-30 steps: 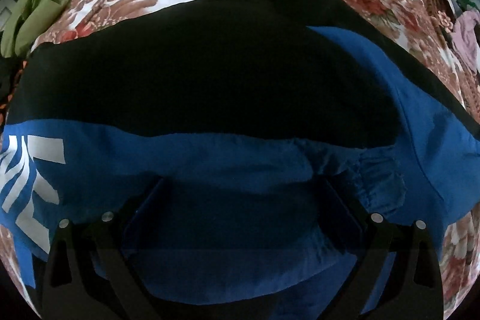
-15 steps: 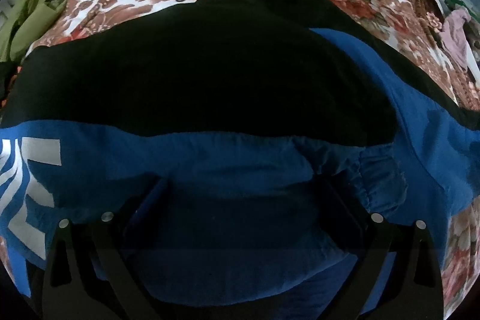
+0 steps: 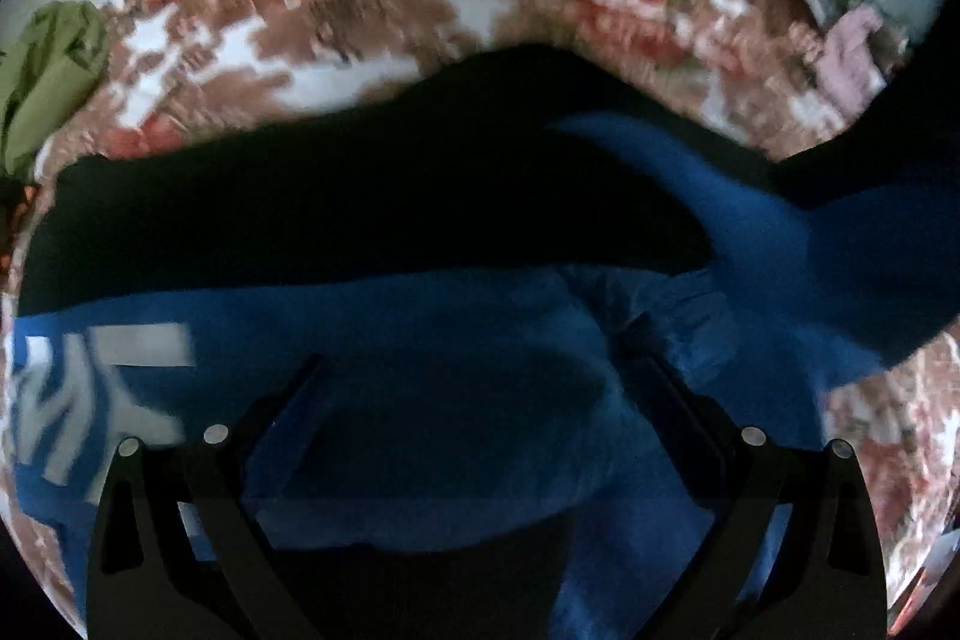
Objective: Fold large clothes
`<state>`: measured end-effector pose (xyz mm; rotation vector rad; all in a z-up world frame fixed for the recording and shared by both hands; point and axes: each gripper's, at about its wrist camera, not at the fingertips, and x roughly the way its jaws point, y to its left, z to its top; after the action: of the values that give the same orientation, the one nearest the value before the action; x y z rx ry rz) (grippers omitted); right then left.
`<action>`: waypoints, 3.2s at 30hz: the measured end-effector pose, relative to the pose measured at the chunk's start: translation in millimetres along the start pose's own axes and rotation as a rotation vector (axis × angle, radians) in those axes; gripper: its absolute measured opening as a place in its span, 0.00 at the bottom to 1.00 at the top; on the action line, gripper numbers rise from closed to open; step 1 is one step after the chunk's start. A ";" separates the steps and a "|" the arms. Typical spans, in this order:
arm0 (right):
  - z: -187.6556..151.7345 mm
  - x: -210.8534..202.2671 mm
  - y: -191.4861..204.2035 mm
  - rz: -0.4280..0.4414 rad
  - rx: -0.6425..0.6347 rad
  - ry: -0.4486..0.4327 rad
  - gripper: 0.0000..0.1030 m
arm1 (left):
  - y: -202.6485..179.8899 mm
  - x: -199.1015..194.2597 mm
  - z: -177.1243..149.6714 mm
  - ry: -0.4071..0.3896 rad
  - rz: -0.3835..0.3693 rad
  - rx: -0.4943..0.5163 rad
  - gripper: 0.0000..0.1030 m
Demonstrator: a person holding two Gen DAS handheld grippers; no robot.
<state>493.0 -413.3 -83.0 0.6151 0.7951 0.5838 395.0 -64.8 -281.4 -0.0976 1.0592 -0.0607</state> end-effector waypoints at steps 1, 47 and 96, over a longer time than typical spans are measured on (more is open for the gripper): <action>-5.9 15.4 15.7 0.020 -0.005 0.016 0.10 | 9.1 -13.7 -2.6 -0.025 -0.010 -0.004 0.95; -350.1 365.8 253.0 -0.250 -0.618 0.485 0.96 | 334.5 -132.8 -177.6 -0.006 0.111 -0.403 0.95; -187.1 244.5 89.3 -0.630 -0.634 0.248 0.95 | 183.4 -62.4 -17.4 -0.011 0.096 0.060 0.95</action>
<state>462.3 -134.5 -238.2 -0.2977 0.9187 0.2973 349.9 122.7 -255.9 0.0073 1.0493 -0.0045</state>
